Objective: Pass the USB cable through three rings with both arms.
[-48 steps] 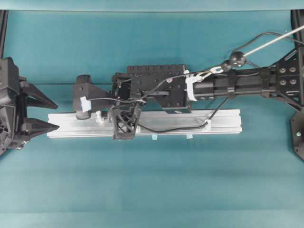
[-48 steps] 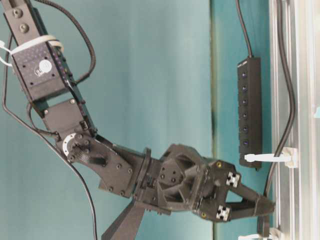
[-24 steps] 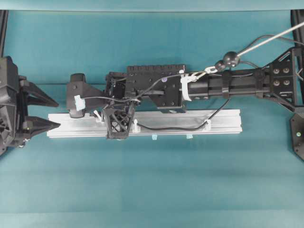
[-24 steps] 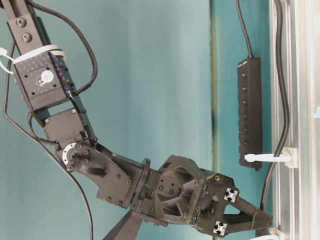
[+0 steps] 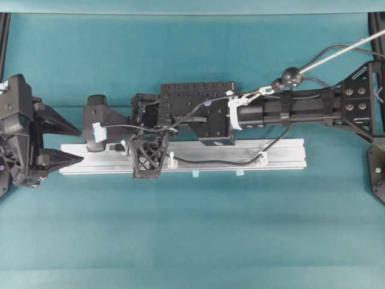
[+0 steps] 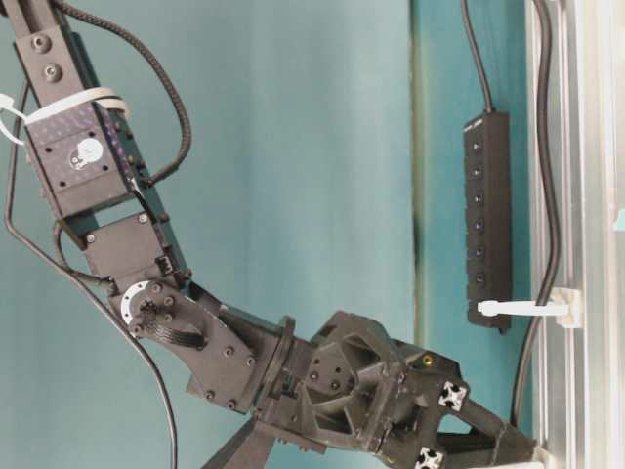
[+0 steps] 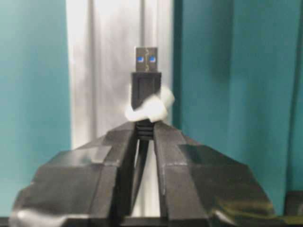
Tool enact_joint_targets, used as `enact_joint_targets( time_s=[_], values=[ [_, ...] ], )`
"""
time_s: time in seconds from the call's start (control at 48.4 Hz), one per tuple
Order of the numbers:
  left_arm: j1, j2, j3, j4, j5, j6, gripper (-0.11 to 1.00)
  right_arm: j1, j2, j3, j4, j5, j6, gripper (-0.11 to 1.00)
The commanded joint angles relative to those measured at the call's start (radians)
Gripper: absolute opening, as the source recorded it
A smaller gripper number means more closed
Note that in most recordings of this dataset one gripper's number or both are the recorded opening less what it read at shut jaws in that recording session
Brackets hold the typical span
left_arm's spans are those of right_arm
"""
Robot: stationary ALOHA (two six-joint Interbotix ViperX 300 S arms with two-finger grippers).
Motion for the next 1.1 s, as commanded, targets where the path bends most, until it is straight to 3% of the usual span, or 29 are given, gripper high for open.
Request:
enact_joint_targets(
  time_s=[0.0, 0.372, 0.662, 1.075],
  values=[
    [0.002, 0.006, -0.009, 0.003, -0.009, 0.002, 0.78, 0.012, -0.009, -0.009, 0.005, 0.0, -0.012, -0.05],
    [0.002, 0.02, 0.002, 0.003, -0.018, 0.002, 0.78, 0.011, -0.006, -0.018, 0.006, -0.066, -0.005, -0.05],
    [0.003, 0.097, 0.064, 0.003, -0.144, 0.006, 0.78, 0.009, -0.009, -0.017, 0.008, -0.048, -0.003, -0.05],
    [0.034, 0.356, -0.029, 0.003, -0.279, 0.147, 0.78, 0.011, -0.015, -0.012, 0.011, -0.048, -0.003, -0.05]
  ],
)
